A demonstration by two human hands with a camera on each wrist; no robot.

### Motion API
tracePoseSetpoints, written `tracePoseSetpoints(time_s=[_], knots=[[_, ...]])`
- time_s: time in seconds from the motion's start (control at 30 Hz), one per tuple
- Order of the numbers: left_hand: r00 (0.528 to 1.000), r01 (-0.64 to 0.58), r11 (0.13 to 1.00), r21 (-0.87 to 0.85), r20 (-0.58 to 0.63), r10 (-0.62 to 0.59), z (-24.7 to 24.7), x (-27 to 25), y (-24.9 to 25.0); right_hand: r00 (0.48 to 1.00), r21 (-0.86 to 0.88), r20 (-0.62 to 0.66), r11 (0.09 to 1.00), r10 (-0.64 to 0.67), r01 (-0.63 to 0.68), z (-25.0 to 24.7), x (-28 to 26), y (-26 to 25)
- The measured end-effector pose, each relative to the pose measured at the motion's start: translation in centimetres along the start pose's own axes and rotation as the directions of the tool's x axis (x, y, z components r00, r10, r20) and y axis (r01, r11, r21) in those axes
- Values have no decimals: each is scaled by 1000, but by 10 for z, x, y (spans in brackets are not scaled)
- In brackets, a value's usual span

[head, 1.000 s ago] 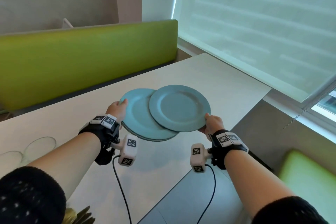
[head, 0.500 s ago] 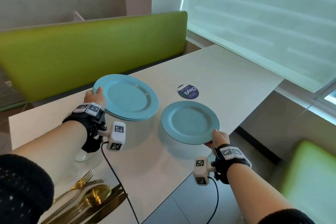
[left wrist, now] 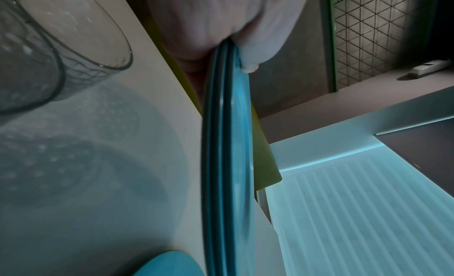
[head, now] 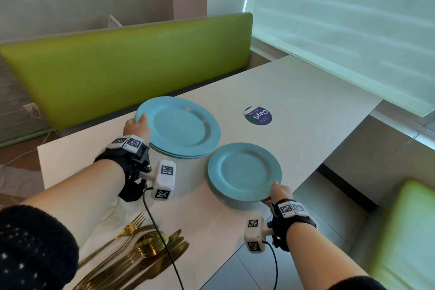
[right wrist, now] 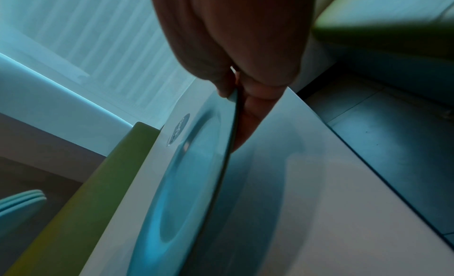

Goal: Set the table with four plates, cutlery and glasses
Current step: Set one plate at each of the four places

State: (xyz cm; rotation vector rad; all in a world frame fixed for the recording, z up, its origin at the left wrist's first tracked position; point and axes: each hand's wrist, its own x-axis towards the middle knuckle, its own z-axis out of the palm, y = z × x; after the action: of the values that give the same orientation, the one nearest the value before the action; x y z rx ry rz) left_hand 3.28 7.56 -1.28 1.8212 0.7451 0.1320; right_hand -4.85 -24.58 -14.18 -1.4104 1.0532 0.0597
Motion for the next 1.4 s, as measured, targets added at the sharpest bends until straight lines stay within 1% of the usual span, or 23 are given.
tracePoseSetpoints(time_s=[0.03,0.13,0.17,0.2,0.23,0.27,0.3,0.4,0.47,0.6,0.87,1.13,1.3,1.4], knots=[[1000,3,1000,-5,-2,-3,0,1,-1,1000,-39,-8,999,2,-2,0,7,4],[1000,5,1000,-13,-2,-5,0,2,-1,1000,-188,19,982,8,-4,0,3,8],[1000,4,1000,-14,-2,-4,0,2,-1,1000,-175,1,985,12,-12,-2,5,9],[1000,1,1000,-13,-1,-1,-1,3,-1,1000,-205,-2,979,4,-4,-4,6,11],[1000,1,1000,-13,1,-1,-1,3,-1,1000,-194,8,981,26,-24,-2,6,15],[1000,1,1000,-16,3,-1,-1,3,-1,999,-220,30,976,13,-6,1,2,15],[1000,0,1000,-22,4,0,-1,4,-1,997,-326,77,944,-19,44,3,0,17],[1000,-5,1000,-11,8,5,1,4,-1,995,-422,81,903,-53,82,4,1,21],[1000,-6,1000,-14,16,7,3,2,-1,995,-424,68,901,-72,94,2,5,22],[999,-2,999,-48,33,4,8,-1,-1,994,-419,101,905,-30,70,0,-2,26],[998,-20,998,-68,62,24,17,-10,-1,991,-425,122,900,-49,97,-2,-8,25],[998,-17,997,-76,60,21,17,-15,-2,992,-373,123,925,-30,74,0,-8,31],[998,-6,995,-95,57,12,19,-19,-2,993,-414,121,910,18,34,-2,-13,30],[998,-12,996,-86,57,16,21,-23,-3,999,-453,29,891,33,-16,-4,-17,27]])
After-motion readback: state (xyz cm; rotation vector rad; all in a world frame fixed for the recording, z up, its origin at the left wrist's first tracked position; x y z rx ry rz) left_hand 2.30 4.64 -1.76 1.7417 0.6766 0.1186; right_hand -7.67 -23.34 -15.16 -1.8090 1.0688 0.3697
